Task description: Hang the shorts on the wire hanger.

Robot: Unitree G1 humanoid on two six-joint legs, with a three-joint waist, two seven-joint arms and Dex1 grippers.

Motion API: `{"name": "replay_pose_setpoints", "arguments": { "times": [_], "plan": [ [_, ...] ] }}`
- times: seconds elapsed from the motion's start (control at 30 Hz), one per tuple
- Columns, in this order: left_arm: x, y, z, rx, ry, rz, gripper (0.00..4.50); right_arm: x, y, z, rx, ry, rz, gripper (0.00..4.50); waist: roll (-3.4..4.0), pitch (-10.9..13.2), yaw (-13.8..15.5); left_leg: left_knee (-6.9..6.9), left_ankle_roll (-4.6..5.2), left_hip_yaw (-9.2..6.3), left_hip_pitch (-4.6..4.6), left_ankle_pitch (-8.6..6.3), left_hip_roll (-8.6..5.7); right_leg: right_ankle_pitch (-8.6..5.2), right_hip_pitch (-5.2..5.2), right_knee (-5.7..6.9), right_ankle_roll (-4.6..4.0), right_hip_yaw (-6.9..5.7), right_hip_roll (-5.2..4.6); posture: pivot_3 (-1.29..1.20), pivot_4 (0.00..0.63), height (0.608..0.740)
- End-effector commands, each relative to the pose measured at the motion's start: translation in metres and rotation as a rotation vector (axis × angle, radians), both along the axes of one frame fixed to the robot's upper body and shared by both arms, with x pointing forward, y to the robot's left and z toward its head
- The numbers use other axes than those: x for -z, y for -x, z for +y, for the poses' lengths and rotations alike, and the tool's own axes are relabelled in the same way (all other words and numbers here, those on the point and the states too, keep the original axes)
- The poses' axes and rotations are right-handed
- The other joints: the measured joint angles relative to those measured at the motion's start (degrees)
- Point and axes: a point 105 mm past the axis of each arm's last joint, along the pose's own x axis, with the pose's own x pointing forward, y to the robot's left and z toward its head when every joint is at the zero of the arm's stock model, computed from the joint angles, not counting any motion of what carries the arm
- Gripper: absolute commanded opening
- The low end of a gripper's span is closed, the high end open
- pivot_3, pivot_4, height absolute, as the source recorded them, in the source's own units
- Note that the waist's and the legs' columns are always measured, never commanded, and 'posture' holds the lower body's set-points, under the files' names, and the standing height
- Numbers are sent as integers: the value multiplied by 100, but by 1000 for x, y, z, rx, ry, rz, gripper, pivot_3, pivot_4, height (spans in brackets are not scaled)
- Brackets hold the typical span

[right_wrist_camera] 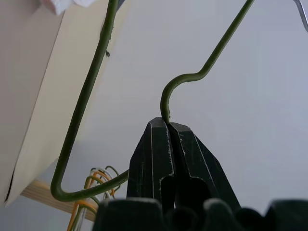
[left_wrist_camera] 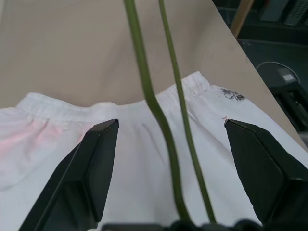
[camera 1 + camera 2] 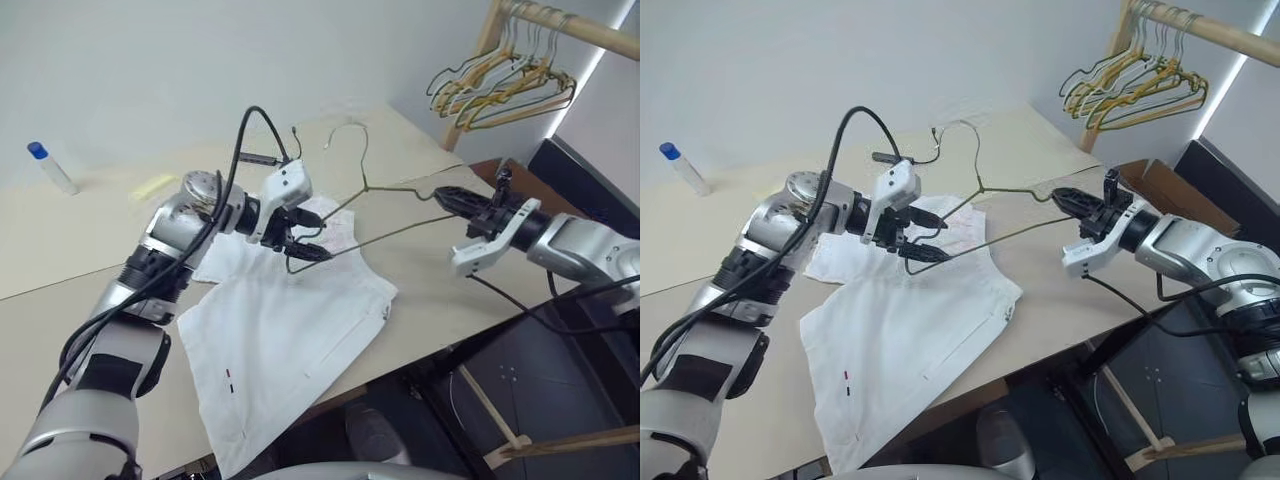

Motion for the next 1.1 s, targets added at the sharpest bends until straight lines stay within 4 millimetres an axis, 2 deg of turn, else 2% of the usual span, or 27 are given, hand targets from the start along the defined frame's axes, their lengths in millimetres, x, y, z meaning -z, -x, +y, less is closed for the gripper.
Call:
{"name": "replay_pose_setpoints", "arguments": {
  "times": [0.03,0.07,0.17,0.5,0.6,0.77,0.9,1.03,1.1],
  "plan": [
    [-3,6,1,25,-13,-14,3803,-27,-4,-4,31,-39,-93,26,0,0,-38,0,0,0,0,0,0,0,0,0,0,0,-1,-325,0,740],
    [-1,6,2,14,-13,-10,3803,-28,-4,-5,34,-41,-96,26,0,0,-54,2,0,0,0,0,0,0,1,2,0,1,-1,-325,0,740],
    [-2,3,3,-28,12,-1,3267,-28,-4,-5,40,-49,-98,0,0,0,-81,2,0,0,3,0,0,1,4,5,1,1,-3,-325,0,740],
    [-15,-5,13,-105,65,-58,29,-33,-5,-5,41,-58,-114,0,0,0,-90,2,0,-1,2,0,-1,1,4,6,1,1,-4,-310,0,740],
    [-21,-7,17,-112,77,-101,29,-33,-3,-5,24,-76,-98,0,0,0,-91,2,0,-1,3,0,-1,1,4,7,1,1,-3,-302,0,740],
    [-28,-9,34,-142,67,-154,0,-32,8,1,-50,-165,-3,1366,0,0,-91,2,0,-1,3,0,0,1,4,7,1,2,-3,-288,0,740],
    [-31,-8,46,-150,38,-208,0,-26,22,8,-84,-395,308,2735,-5,2,-78,2,1,-2,3,-1,4,2,14,0,2,-4,-3,-264,0,740],
    [-27,-2,53,-99,-38,-265,0,-25,32,12,-35,-618,798,4033,-8,4,-65,9,6,-2,2,-4,3,7,21,-4,12,-2,-7,-243,0,740],
    [-23,2,54,-63,-81,-293,0,-35,28,16,-19,-722,943,4033,-8,4,-42,14,7,-4,2,-4,5,13,24,-6,17,-3,-6,-231,0,740]
  ]
}}
